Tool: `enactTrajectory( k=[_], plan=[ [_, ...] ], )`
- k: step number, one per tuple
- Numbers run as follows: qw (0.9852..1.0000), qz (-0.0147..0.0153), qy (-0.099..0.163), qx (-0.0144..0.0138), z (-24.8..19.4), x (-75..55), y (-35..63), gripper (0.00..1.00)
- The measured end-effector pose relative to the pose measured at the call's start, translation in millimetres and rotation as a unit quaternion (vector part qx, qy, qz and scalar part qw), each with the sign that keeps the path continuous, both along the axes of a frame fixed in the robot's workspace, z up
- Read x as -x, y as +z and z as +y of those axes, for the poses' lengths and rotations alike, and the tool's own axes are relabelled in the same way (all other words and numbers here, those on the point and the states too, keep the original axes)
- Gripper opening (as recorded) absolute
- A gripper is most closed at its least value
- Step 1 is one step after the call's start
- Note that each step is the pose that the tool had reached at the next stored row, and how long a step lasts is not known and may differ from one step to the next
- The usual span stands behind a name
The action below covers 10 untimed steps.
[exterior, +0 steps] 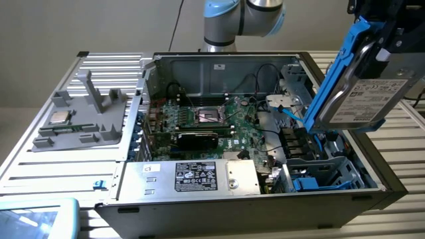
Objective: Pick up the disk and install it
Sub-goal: 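Insert the disk into the insertion slot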
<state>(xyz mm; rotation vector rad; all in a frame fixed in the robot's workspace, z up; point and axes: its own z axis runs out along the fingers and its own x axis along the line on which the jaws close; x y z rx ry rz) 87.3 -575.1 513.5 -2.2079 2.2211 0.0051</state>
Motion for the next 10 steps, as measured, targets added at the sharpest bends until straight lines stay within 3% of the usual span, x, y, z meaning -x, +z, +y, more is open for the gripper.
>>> enactTrajectory(
  k=[7, 10],
  plan=[
    [1.0, 0.0011, -0.002, 0.0, -11.6, 0.0, -12.7, 0.37],
    [1.0, 0.0013, -0.003, 0.0001, -14.1, 0.0, -18.2, 0.37]
  ],
)
